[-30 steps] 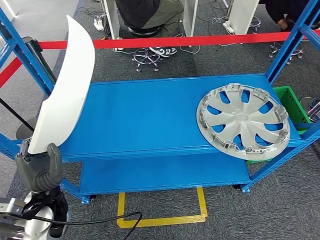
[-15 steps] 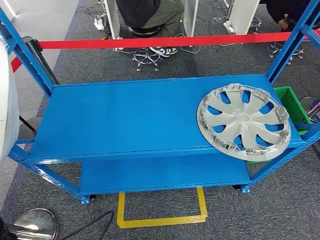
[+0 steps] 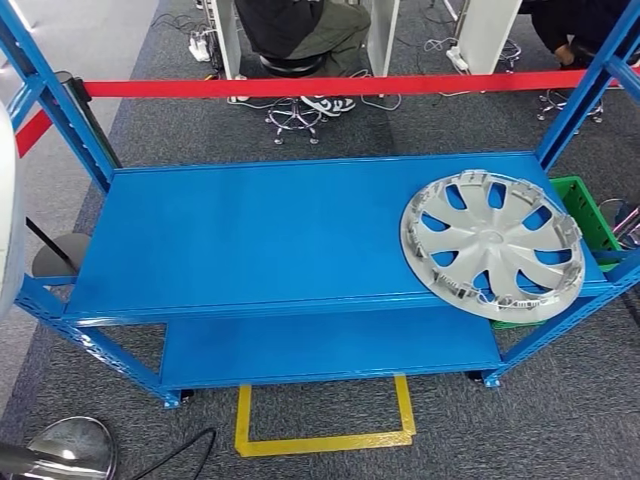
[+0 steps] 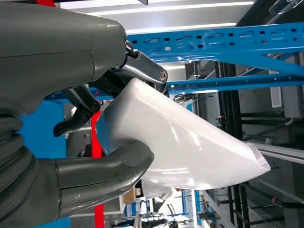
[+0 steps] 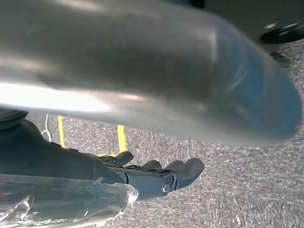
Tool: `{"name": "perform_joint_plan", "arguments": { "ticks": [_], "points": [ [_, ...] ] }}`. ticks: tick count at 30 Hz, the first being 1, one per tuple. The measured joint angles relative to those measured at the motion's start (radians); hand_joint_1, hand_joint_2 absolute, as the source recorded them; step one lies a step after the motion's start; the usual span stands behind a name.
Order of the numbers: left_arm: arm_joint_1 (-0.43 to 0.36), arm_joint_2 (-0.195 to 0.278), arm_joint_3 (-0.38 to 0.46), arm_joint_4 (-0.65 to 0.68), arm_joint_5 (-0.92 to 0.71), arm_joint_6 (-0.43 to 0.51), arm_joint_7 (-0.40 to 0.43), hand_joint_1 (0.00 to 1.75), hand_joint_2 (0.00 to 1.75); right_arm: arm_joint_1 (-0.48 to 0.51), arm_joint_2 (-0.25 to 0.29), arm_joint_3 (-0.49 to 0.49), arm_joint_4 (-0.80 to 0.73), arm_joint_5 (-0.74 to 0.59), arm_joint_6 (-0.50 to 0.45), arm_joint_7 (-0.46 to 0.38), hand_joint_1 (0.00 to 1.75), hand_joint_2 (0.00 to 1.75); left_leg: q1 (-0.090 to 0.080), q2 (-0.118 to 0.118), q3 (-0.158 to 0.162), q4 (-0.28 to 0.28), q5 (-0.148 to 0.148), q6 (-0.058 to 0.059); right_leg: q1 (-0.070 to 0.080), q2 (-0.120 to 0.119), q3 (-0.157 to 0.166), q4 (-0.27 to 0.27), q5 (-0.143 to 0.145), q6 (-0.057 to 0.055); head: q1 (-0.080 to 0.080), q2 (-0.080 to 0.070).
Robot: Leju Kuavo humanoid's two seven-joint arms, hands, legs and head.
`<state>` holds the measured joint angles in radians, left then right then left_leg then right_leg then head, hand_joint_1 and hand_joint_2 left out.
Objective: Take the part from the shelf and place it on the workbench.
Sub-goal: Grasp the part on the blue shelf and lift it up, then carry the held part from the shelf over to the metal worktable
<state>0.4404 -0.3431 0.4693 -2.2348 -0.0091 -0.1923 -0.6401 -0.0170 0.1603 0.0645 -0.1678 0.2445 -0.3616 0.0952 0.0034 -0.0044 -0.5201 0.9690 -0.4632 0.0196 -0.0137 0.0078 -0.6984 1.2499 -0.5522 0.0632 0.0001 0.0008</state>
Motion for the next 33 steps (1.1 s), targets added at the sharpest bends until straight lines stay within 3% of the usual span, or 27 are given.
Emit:
{"name": "perform_joint_plan", "arguments": {
  "ticks": [1,2,3,5,7,10,11,13,15,16,17,18,19,20,22,23,25,26,27,28,30,31,33],
  "points": [
    [0.000,-0.002,-0.001,0.000,0.004,-0.001,0.000,1.75,1.75,0.000,0.000,0.000,0.000,0.000,0.000,0.000,0.00,0.00,0.000,0.001,0.000,0.000,0.001,-0.001,-0.001,0.000,-0.011,0.042,-0.014,0.002,0.000,0.000],
    [0.000,-0.002,-0.002,0.001,0.007,-0.003,0.000,1.75,1.75,0.000,0.000,-0.001,0.000,0.000,0.000,0.000,0.00,0.00,0.001,0.001,-0.001,0.001,0.002,-0.003,-0.001,0.000,-0.004,0.045,-0.008,0.003,0.000,0.000],
    [-0.002,-0.003,-0.005,0.002,0.009,-0.004,0.000,1.75,1.75,0.000,0.000,-0.003,0.000,0.000,-0.001,0.000,0.00,0.00,0.003,0.002,-0.001,0.001,0.003,-0.005,-0.003,-0.001,0.023,0.006,0.015,0.005,0.000,0.000],
    [-0.007,-0.005,-0.019,0.006,0.000,-0.006,0.000,1.75,1.75,-0.001,0.003,-0.010,0.000,0.000,-0.001,-0.002,0.00,0.00,0.007,0.000,-0.002,0.004,0.003,-0.016,-0.005,0.000,0.111,-0.135,0.064,0.008,0.001,0.000],
    [-0.018,-0.007,-0.048,0.012,-0.023,0.003,0.000,1.75,1.75,-0.002,0.007,-0.022,0.000,0.000,-0.003,-0.009,0.00,0.00,0.006,-0.003,-0.007,0.009,0.006,-0.031,-0.004,0.005,0.161,-0.221,0.080,-0.001,0.002,0.000],
    [-0.037,-0.008,-0.094,0.024,-0.051,0.026,0.000,1.75,1.75,-0.002,0.012,-0.035,0.000,0.000,-0.001,-0.017,0.00,0.00,0.007,-0.005,-0.015,0.012,0.013,-0.050,-0.001,0.009,0.149,-0.225,0.084,-0.030,0.003,0.000],
    [-0.041,-0.008,-0.108,0.029,-0.055,0.035,0.000,1.75,1.75,-0.002,0.013,-0.039,0.000,0.000,0.001,-0.020,0.00,0.00,0.008,-0.005,-0.023,0.022,0.001,-0.055,-0.001,0.008,0.142,-0.225,0.090,-0.039,0.001,0.000],
    [-0.048,-0.004,-0.148,0.041,-0.064,0.074,0.000,1.75,1.75,-0.001,0.015,-0.050,0.000,0.000,0.012,-0.033,0.00,0.00,0.009,-0.003,-0.056,0.093,-0.062,-0.063,-0.001,0.006,0.123,-0.227,0.104,-0.056,-0.004,0.000],
    [-0.058,0.008,-0.211,0.061,-0.076,0.137,0.000,1.75,1.75,0.000,0.017,-0.062,0.000,0.000,0.027,-0.047,0.00,0.00,0.009,-0.003,-0.105,0.224,-0.143,-0.067,0.003,0.003,0.101,-0.227,0.118,-0.062,-0.010,0.000],
    [-0.063,0.016,-0.246,0.072,-0.081,0.170,0.000,1.75,1.75,0.001,0.019,-0.067,0.000,0.000,0.034,-0.052,0.00,0.00,0.009,-0.003,-0.119,0.273,-0.163,-0.066,0.005,0.001,0.091,-0.227,0.126,-0.063,-0.011,0.000],
    [-0.068,0.024,-0.282,0.083,-0.083,0.199,0.000,1.75,1.75,0.001,0.020,-0.072,0.000,0.000,0.039,-0.055,0.00,0.00,0.008,-0.003,-0.118,0.292,-0.162,-0.065,0.007,0.000,0.080,-0.226,0.134,-0.063,-0.011,0.000],
    [-0.072,0.032,-0.313,0.092,-0.084,0.223,0.000,1.75,1.75,0.001,0.022,-0.076,0.000,0.000,0.043,-0.058,0.00,0.00,0.008,-0.002,-0.099,0.275,-0.141,-0.062,0.008,-0.001,0.071,-0.226,0.142,-0.062,-0.011,0.000],
    [-0.077,0.040,-0.341,0.099,-0.084,0.240,0.000,1.75,1.75,0.000,0.024,-0.080,0.000,0.000,0.046,-0.060,0.00,0.00,0.007,-0.002,-0.061,0.223,-0.110,-0.058,0.009,0.000,0.062,-0.226,0.151,-0.061,-0.011,0.000],
    [-0.081,0.046,-0.367,0.105,-0.083,0.252,0.000,1.75,1.75,0.000,0.026,-0.083,0.000,0.000,0.049,-0.063,0.00,0.00,0.006,-0.002,-0.014,0.152,-0.085,-0.053,0.009,0.001,0.054,-0.226,0.160,-0.059,-0.012,0.000],
    [-0.089,0.060,-0.409,0.113,-0.078,0.269,0.000,1.75,1.75,0.000,0.029,-0.087,0.000,0.000,0.057,-0.069,0.00,0.00,0.003,-0.003,0.062,0.027,-0.066,-0.045,0.012,0.003,0.042,-0.225,0.177,-0.050,-0.011,0.000],
    [-0.092,0.067,-0.427,0.116,-0.075,0.278,0.000,1.75,1.75,0.001,0.030,-0.089,0.000,0.000,0.061,-0.072,0.00,0.00,0.000,-0.004,0.076,-0.002,-0.068,-0.041,0.012,0.004,0.039,-0.227,0.186,-0.044,-0.012,0.000],
    [-0.093,0.080,-0.458,0.121,-0.072,0.297,0.000,1.75,1.75,0.002,0.031,-0.092,0.000,0.000,0.067,-0.077,0.00,0.00,-0.002,-0.004,0.069,-0.010,-0.061,-0.030,0.010,0.004,0.037,-0.233,0.202,-0.030,-0.013,0.000],
    [-0.093,0.086,-0.471,0.123,-0.072,0.305,0.000,1.75,1.75,0.003,0.031,-0.094,0.000,0.000,0.070,-0.080,0.00,0.00,-0.002,-0.002,0.063,-0.011,-0.052,-0.023,0.008,0.003,0.032,-0.230,0.196,-0.024,-0.014,0.000],
    [-0.093,0.091,-0.483,0.125,-0.072,0.312,0.000,1.75,1.75,0.003,0.031,-0.096,0.001,0.000,0.072,-0.082,0.00,0.00,0.000,-0.001,0.055,-0.012,-0.042,-0.015,0.007,0.002,0.025,-0.213,0.171,-0.018,-0.012,0.000],
    [-0.093,0.096,-0.494,0.126,-0.071,0.318,0.000,1.75,1.75,0.003,0.031,-0.097,0.001,0.000,0.075,-0.084,0.00,0.00,0.001,0.001,0.045,-0.013,-0.031,-0.009,0.006,0.001,0.013,-0.176,0.129,-0.013,-0.011,0.000],
    [-0.093,0.105,-0.509,0.129,-0.069,0.325,0.000,1.75,1.75,0.003,0.032,-0.100,0.001,0.000,0.078,-0.086,0.00,0.00,0.000,0.003,0.023,-0.012,-0.011,-0.003,0.005,0.000,-0.017,-0.048,0.029,-0.005,-0.009,0.000],
    [-0.092,0.109,-0.514,0.131,-0.068,0.326,0.000,1.75,1.75,0.003,0.032,-0.101,0.001,0.000,0.078,-0.086,0.00,0.00,0.000,0.004,0.011,-0.011,-0.002,-0.003,0.005,0.000,-0.028,0.013,-0.001,-0.003,-0.009,0.000],
    [-0.092,0.113,-0.518,0.133,-0.067,0.327,0.000,1.75,1.75,0.002,0.032,-0.103,0.001,0.000,0.079,-0.087,0.00,0.00,-0.001,0.005,-0.004,-0.010,0.010,-0.004,0.005,0.000,-0.037,0.076,-0.019,-0.001,-0.009,0.000]
  ]
}}
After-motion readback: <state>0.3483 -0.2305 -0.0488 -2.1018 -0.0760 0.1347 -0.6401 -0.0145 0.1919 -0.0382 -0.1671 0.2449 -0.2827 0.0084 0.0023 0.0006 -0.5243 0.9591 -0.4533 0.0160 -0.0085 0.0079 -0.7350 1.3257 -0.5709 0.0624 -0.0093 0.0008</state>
